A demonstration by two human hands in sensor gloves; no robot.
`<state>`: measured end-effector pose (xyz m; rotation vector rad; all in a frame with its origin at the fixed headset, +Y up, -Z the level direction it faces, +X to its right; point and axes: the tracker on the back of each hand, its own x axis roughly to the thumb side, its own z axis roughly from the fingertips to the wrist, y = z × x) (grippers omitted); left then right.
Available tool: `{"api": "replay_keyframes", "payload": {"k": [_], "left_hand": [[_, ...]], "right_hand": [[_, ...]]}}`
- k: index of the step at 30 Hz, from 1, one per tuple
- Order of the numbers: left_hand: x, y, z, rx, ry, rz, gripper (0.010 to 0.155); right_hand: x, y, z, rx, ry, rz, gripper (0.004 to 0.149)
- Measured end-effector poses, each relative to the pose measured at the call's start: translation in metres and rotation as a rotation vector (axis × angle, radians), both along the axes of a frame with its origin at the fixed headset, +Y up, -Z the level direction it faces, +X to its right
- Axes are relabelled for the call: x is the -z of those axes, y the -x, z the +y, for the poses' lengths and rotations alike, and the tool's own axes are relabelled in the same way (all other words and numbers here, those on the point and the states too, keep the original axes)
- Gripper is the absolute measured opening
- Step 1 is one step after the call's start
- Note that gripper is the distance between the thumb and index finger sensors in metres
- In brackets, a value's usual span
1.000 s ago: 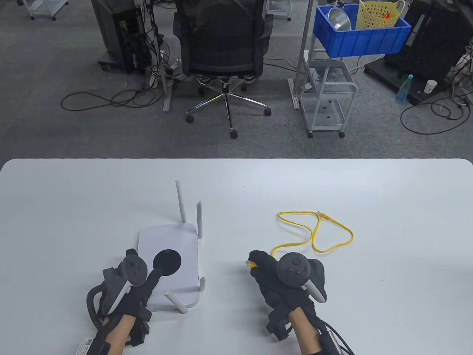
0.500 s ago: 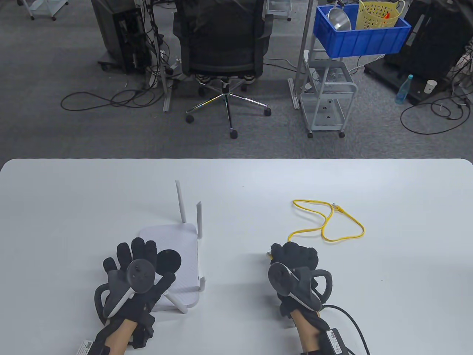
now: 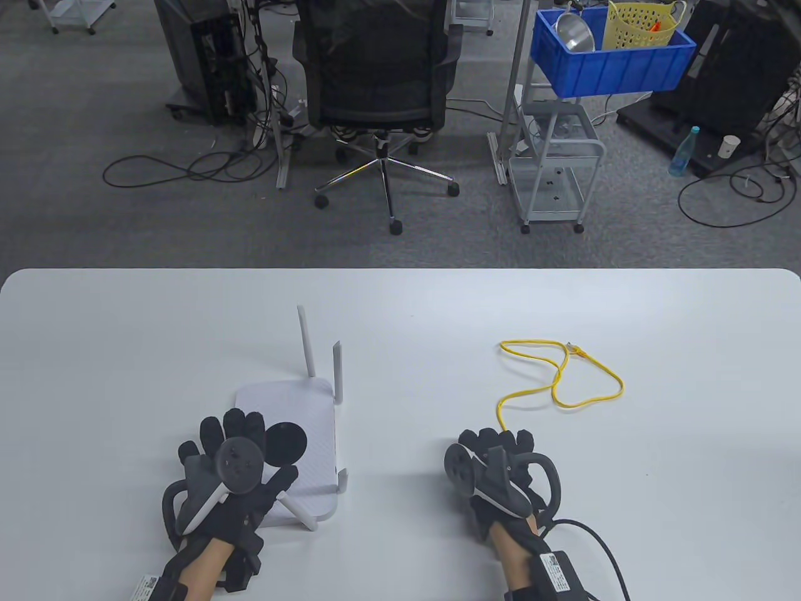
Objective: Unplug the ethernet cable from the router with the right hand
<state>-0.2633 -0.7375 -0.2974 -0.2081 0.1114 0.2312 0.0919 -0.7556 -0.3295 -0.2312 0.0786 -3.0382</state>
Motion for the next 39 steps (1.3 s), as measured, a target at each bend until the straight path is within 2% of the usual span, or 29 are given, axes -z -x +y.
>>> {"api": "replay_keyframes", "payload": {"k": [17,23,27,39], "left_hand": [[0.001,0.001,-0.002,-0.008,0.042,0.006,0.092],[0.001,0.001,-0.002,-0.012,0.04,0.003,0.092],[0.001,0.001,-0.001,-0.011,0.035,-0.007,0.092],[0.0,0.002,-0.001,-0.018,0.034,-0.019,0.092]], "right_hand": [[0.002,0.005,-0.006,-0.058,0.113,-0.009,0.049],[-0.005,0.001,0.014,0.055,0.067,0.016,0.071],[-0.011,0.005,0.023,0.096,0.088,0.046,0.086],[-0.017,0.016,0.022,0.099,0.142,0.086,0.096]]}}
